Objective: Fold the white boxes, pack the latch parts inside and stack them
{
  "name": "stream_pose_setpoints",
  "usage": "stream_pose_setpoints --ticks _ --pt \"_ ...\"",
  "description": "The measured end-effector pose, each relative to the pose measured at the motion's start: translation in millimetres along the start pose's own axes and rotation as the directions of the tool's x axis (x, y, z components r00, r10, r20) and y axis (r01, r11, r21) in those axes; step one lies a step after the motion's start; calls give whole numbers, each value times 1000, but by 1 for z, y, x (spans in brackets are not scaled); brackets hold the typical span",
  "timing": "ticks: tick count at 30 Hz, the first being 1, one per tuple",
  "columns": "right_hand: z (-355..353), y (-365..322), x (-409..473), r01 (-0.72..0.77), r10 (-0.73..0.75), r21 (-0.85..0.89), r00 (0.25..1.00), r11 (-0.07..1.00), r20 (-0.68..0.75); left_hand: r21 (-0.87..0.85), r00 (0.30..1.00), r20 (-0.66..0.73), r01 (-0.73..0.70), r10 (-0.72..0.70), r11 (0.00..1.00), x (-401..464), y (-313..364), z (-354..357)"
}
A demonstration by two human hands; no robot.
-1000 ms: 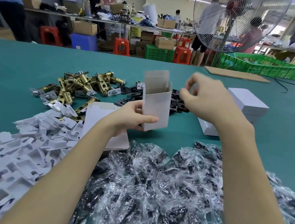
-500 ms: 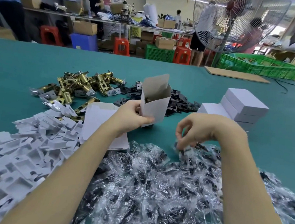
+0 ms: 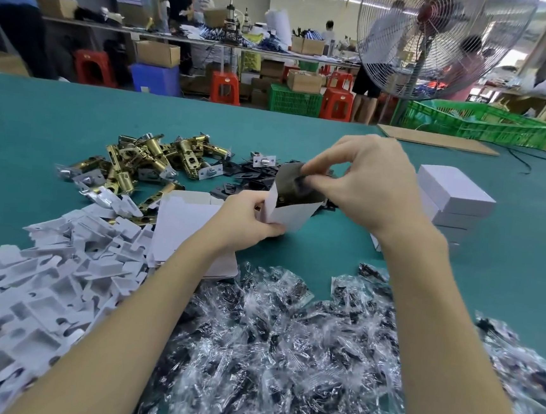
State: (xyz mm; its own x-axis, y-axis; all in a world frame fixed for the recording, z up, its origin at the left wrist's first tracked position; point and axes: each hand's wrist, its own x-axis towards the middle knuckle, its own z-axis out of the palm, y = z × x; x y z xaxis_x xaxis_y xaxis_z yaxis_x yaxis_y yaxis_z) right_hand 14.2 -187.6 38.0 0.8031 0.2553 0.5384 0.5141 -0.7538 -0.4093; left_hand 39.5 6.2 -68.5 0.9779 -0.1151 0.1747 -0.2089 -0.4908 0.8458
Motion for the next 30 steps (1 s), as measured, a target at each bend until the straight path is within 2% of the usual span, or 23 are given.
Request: stream_pose_setpoints --ticks 3,6,7,9,12,14,15,17,19,20,24,30 --pt "15 -5 -1 -37 38 -183 999 982 2 -28 1000 -3 31 -31 999 0 1 -2" --pt "17 -6 -3 -20 74 -330 986 944 152 -31 999 5 36 -35 999 -1 3 -3" --pt "15 -6 -3 1 70 -332 977 943 201 -33 999 15 36 -35 999 -2 4 -3" --pt "12 -7 -4 10 25 -209 986 978 166 -77 999 29 47 -45 996 -3 5 -4" --pt "12 -2 0 5 4 59 987 998 -158 -191 996 67 75 -63 979 -3 12 -8" --pt "14 6 3 -46 90 196 970 979 -224 -250 991 114 94 -67 964 -5 16 -11" --pt "15 13 4 -125 169 243 971 962 -167 -267 988 138 99 -64 959 -6 17 -11" --pt "19 28 4 -368 343 297 930 881 135 -263 982 180 109 -63 959 -7 17 -8" --pt "24 41 -1 -594 417 353 783 723 462 -213 976 202 120 -76 970 -8 16 -4" --pt "26 46 -4 -649 394 396 733 650 554 -185 975 206 119 -80 975 -8 15 -2" --pt "30 61 -11 -682 311 509 710 525 631 -68 979 187 94 -80 993 -7 12 2" --pt "37 65 -11 -675 304 497 712 546 633 57 988 145 44 -52 997 -6 14 -1"
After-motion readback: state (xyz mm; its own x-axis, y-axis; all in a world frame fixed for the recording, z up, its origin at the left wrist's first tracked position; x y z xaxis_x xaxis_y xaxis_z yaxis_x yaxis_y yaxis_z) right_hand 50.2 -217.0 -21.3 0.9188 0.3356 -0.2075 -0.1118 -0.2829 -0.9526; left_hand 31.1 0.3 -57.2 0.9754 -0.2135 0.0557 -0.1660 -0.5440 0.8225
